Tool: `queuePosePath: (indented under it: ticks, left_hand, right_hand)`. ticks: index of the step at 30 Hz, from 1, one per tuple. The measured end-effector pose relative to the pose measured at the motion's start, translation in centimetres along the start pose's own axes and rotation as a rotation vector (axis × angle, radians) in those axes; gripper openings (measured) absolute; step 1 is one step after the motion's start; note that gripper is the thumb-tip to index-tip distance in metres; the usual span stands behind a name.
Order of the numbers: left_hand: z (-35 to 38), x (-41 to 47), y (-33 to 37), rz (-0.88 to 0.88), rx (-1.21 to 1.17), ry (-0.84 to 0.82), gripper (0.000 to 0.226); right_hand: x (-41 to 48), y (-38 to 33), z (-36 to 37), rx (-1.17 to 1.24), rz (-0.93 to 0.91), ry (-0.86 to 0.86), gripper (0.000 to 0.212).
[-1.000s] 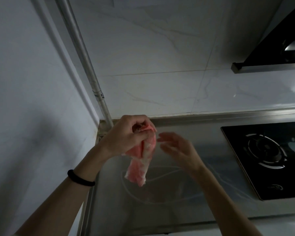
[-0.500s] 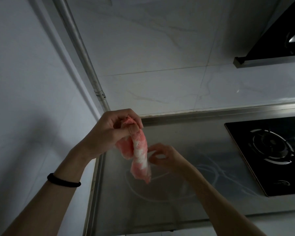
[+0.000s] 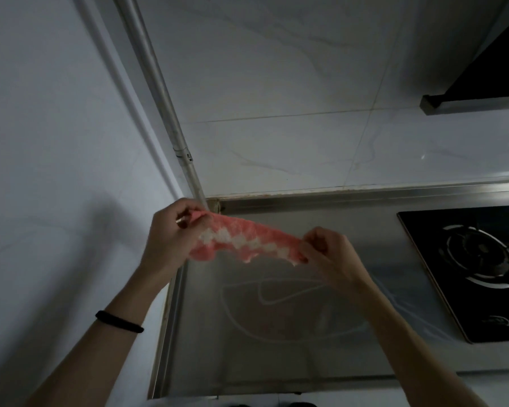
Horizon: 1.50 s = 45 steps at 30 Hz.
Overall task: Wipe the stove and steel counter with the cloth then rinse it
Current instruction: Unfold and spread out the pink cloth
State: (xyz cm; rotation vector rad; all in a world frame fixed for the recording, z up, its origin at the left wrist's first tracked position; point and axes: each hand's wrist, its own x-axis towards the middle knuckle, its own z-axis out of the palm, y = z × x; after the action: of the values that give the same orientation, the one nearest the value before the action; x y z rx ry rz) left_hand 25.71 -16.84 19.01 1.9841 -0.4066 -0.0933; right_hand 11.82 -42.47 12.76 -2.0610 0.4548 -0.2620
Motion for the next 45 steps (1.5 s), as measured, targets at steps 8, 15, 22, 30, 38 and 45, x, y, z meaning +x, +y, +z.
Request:
queuePosePath:
  ticks: [8, 15, 22, 30, 38, 45]
  left_hand:
    - [5.0, -2.5, 0.1, -0.018, -0.016, -0.124, 0.017]
    - [6.3, -3.6, 0.9, 0.034, -0.054, -0.144, 0.001]
    - [4.7, -3.4, 1.6, 0.036, -0.078, -0.16, 0.002]
    - [4.8, -3.5, 0.9, -0.025, -0.229, -0.376, 0.039]
    - [5.2, -3.6, 0.1, 0.105, 0.016, -0.2, 0.019]
    - [7.8, -6.7, 0.3, 0.289, 0.384, -0.405, 0.028]
  right_hand:
    - [-1.0, -6.2, 1.1, 0.296, 0.226, -0.197, 0.021]
    - [-1.5, -8.2, 2.7, 0.382, 0.287, -0.091, 0.021]
    - [-1.5, -8.7, 2.2, 0.376, 0.247, -0.094, 0.018]
    - [-1.0, -8.2, 2.5, 0.398, 0.231, -0.051, 0.016]
    - [-2.1, -4.5, 3.7, 0.788, 0.592, 0.044, 0.035]
    - [-4.5, -1.7, 9.0, 1.572, 0.854, -0.074, 0.054]
